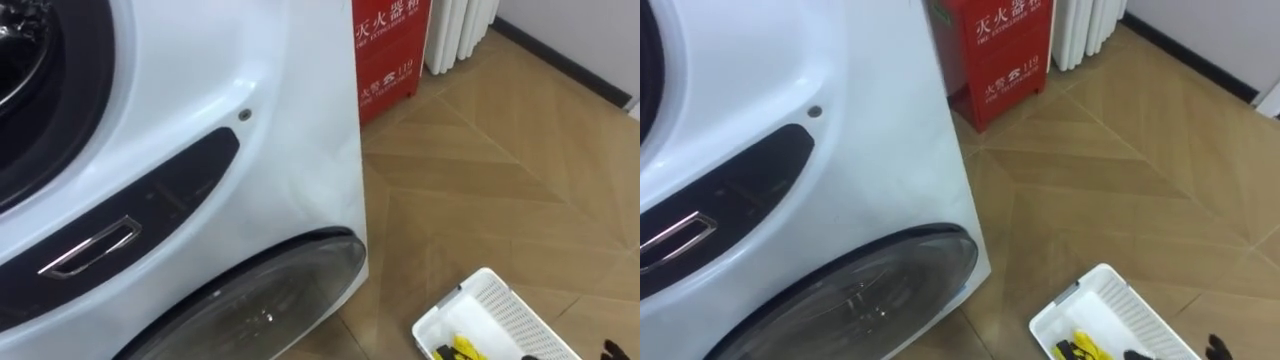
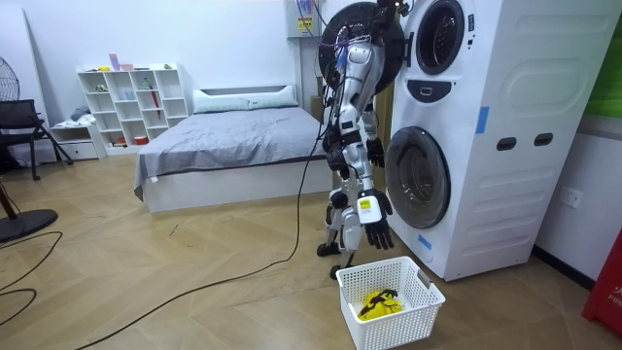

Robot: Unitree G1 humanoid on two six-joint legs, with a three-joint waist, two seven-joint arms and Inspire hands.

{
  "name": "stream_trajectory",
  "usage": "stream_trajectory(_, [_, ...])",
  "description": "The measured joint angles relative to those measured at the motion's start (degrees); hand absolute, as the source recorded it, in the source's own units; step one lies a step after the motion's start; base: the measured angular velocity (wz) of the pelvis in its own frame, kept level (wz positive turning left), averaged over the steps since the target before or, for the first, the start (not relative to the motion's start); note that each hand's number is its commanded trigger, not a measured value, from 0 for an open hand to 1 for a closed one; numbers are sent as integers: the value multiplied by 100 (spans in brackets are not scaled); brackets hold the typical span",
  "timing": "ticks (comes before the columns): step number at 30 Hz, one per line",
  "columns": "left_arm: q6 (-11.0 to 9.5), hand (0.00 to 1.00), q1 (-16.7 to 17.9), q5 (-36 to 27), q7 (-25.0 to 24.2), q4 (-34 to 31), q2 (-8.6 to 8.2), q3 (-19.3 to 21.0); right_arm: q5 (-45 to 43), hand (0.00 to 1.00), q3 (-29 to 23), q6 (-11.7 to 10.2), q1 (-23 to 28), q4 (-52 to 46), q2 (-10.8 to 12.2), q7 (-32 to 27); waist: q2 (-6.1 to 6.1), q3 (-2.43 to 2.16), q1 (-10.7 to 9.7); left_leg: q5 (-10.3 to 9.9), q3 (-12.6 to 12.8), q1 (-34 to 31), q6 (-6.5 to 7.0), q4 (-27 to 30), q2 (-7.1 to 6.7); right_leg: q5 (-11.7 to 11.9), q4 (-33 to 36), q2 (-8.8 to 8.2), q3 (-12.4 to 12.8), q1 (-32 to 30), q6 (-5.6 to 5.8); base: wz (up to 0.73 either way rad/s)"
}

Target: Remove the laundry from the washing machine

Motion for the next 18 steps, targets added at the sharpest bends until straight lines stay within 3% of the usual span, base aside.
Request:
stream_trajectory(9, [-104,0,98,-9,9,-96,35,44,242,0,0,-37,80,82,7,-14,-138,-3,12,7,-147,90,9,-4,-3,-14,-57,-46,-157,166,-4,9])
stream_trajectory(12, [-169,0,115,-4,8,-82,50,126,223,0,0,-51,199,80,21,7,-236,-7,22,12,-225,171,-1,-12,3,-25,-131,-58,-236,293,-15,14])
stream_trajectory(18, [-194,0,290,68,6,-52,46,139,199,0,91,-64,695,119,150,142,-384,-47,64,34,-501,686,-39,-96,15,-40,-475,-81,-546,1067,-48,25])
